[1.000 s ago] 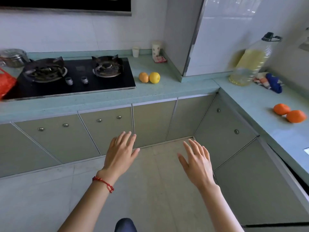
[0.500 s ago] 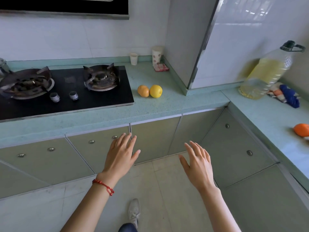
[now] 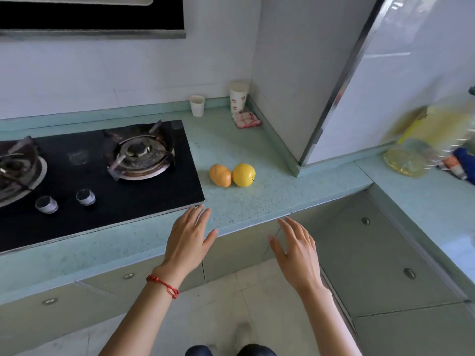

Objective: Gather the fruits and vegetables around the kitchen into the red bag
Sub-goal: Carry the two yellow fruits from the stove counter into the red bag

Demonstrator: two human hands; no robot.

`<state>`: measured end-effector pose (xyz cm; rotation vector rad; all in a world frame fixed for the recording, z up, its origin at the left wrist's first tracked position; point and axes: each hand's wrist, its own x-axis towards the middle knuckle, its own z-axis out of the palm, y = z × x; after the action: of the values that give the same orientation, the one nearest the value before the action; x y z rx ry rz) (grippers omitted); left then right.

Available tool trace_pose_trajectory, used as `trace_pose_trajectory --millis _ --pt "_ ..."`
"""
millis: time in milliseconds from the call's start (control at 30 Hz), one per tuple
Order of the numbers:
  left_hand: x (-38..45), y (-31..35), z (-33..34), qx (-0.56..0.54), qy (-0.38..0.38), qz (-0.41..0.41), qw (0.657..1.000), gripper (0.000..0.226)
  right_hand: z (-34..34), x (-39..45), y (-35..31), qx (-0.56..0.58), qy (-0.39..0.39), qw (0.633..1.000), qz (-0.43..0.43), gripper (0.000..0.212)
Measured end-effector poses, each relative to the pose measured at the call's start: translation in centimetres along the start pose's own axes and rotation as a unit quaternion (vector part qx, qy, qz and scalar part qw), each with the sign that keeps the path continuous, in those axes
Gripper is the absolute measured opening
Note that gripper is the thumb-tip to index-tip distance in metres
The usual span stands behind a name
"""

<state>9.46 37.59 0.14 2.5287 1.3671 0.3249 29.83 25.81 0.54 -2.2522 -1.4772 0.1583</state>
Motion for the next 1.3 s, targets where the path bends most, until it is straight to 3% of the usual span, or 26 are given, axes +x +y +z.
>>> trace_pose_trajectory --millis 367,567,733,900,1100,1300 --pt "10.8 -1.5 2.8 -0.138 -0.013 -0.108 0.984 0.056 4.4 13.2 2.0 0.062 -0.064 0.996 -0.029 0.070" --pt "16.0 -0.3 4.7 -0.294 -0.017 -0.248 0.923 0.055 6.7 19.9 3.0 0.100 -0.111 0.987 -0.053 0.058" --pt "19.6 -0.3 6.5 -0.380 -0.014 -0.392 0.837 0.063 8.4 23.6 2.7 0.156 -0.145 0.977 -0.029 0.057" --pt "22.5 -1.2 7.8 -0.414 -0.010 -0.460 0.785 0.047 10.1 25.8 2.4 0.205 -0.182 0.961 0.016 0.065" --pt "24.6 -1.7 8.6 -0.423 -0.007 -0.485 0.765 0.046 11.5 27.0 2.6 0.249 -0.221 0.939 0.088 0.072" --pt "25.1 -1.6 9.3 -0.443 0.005 -0.487 0.752 0.041 12.1 27.8 2.8 0.334 -0.245 0.894 0.169 0.066"
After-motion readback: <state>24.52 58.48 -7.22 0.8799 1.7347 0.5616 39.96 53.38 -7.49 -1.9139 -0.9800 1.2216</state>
